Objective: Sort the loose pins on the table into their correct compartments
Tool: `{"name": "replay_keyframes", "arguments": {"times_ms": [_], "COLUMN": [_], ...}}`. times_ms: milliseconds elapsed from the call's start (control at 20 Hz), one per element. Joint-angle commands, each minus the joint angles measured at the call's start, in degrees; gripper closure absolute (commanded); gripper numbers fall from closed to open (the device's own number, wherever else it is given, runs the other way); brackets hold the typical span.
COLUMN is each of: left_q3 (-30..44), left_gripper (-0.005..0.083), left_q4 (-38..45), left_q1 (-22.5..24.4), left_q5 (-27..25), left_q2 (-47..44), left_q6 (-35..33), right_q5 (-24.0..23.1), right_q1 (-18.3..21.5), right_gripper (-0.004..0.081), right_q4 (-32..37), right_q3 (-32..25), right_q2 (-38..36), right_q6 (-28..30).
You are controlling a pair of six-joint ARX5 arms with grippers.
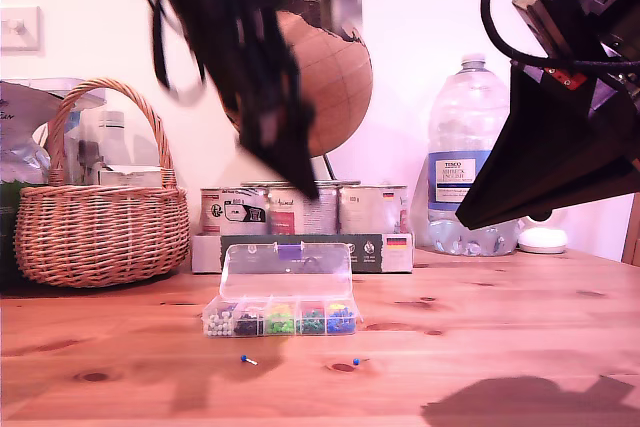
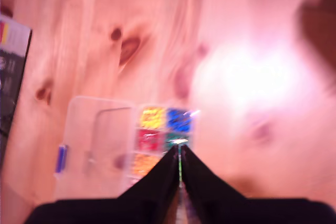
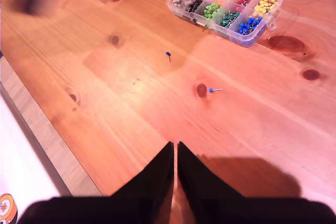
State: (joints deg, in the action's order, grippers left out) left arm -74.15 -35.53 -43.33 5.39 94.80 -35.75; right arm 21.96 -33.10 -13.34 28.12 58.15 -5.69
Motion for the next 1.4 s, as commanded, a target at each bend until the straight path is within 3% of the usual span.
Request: {"name": "replay_keyframes", "arguments": {"times_ms": [0, 250, 450, 550, 800, 1050, 1150, 1300, 1350], "left_q3": [-0.1, 0.0, 3.4, 7.7, 21.6, 34.5, 38.5, 42.4, 42.9], "left_gripper": [0.0795, 0.0795, 0.0795, 0.0795, 0.0795, 0.0795, 0.0795, 0.0795, 0.0795], "left_q4": [-1.3, -4.3, -1.8, 1.0, 12.2, 19.8, 21.2, 22.4, 22.4], "left_q1": [-0.1, -0.1, -0.1, -0.1, 0.1, 0.1, 0.1, 0.1, 0.1], "left_q5": [1.7, 3.2, 3.1, 3.1, 2.6, -1.1, -2.5, -2.9, -2.9], "left_q2": [-2.3, -8.8, -14.6, -18.4, -28.6, -38.1, -41.5, -45.5, -46.3], "left_q6": [8.1, 20.7, 25.4, 26.4, 30.1, 33.4, 35.1, 35.8, 35.8], "right_q5": [0.0, -0.9, -1.5, -1.7, -4.0, -4.9, -2.3, 6.1, 6.4], "right_q1": [-0.3, -0.3, -0.7, -1.7, -3.0, -3.4, -3.4, -3.4, -3.4], "right_gripper": [0.078, 0.078, 0.078, 0.078, 0.078, 0.078, 0.078, 0.078, 0.078], "right_q4": [0.2, 0.2, -1.4, -4.1, -11.6, -16.2, -16.7, -17.2, -16.8], "right_q3": [0.4, 0.9, 3.5, 6.8, 16.1, 21.8, 22.5, 22.6, 22.6], "right_q2": [0.5, 0.8, 3.7, 6.3, 13.8, 18.7, 19.9, 20.2, 20.2], "right_q6": [1.5, 5.8, 6.6, 9.8, 23.3, 44.1, 49.2, 49.3, 49.3]}}
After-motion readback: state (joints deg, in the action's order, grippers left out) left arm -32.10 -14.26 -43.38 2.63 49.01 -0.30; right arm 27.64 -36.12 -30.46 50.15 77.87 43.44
